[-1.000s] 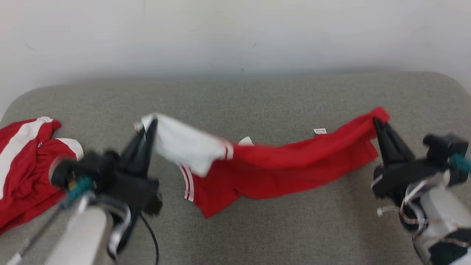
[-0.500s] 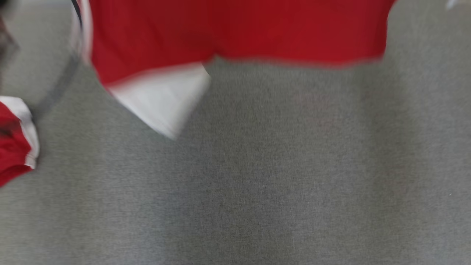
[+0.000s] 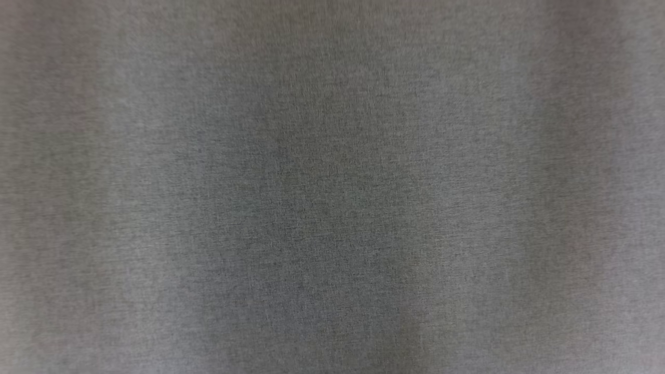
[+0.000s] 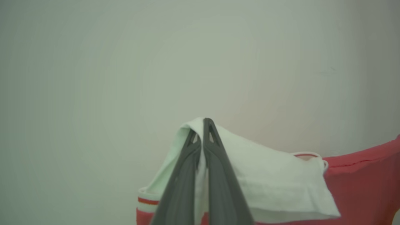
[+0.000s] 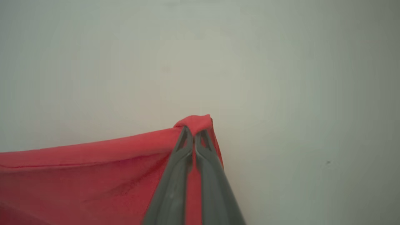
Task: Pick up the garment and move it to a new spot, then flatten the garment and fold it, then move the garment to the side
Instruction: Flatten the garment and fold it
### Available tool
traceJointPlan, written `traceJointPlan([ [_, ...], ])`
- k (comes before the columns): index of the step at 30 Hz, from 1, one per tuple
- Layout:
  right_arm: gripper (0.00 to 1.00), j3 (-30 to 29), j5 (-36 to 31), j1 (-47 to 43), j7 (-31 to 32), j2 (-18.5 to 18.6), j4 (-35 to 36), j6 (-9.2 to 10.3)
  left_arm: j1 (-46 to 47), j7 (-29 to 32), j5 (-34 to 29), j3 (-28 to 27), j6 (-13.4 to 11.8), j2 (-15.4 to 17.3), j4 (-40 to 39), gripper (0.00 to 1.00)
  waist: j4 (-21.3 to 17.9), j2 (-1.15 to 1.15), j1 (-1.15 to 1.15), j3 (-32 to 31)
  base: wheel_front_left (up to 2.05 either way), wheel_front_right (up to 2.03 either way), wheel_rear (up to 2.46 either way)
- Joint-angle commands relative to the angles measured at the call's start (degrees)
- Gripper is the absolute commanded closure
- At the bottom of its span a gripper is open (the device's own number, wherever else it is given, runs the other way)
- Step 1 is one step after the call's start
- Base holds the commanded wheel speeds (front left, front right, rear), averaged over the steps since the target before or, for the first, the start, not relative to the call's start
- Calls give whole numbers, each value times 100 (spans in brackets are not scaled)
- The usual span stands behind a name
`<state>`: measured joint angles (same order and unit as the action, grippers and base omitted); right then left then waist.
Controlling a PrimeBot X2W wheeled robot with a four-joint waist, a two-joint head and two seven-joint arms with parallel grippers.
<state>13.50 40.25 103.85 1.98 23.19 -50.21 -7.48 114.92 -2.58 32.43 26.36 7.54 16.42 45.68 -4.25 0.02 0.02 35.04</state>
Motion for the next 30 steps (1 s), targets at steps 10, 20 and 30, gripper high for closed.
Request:
traceJointPlan([
  [10,100,225,-115,283,-364,-189,-591,-2,253,-518,302,436,-14,-139,807,100,-62,-2,-2,489,0,0,0],
  [20,100,588,226,-886,-1056,-337,-405,-2,-1006,-1199,924,398,-13,-146,667,100,-50,-2,-2,93,0,0,0],
  [30,100,835,708,-3350,-1422,-153,474,-2,-3968,-1262,854,-15,-433,122,-1234,100,-66,-2,-2,-848,0,0,0],
])
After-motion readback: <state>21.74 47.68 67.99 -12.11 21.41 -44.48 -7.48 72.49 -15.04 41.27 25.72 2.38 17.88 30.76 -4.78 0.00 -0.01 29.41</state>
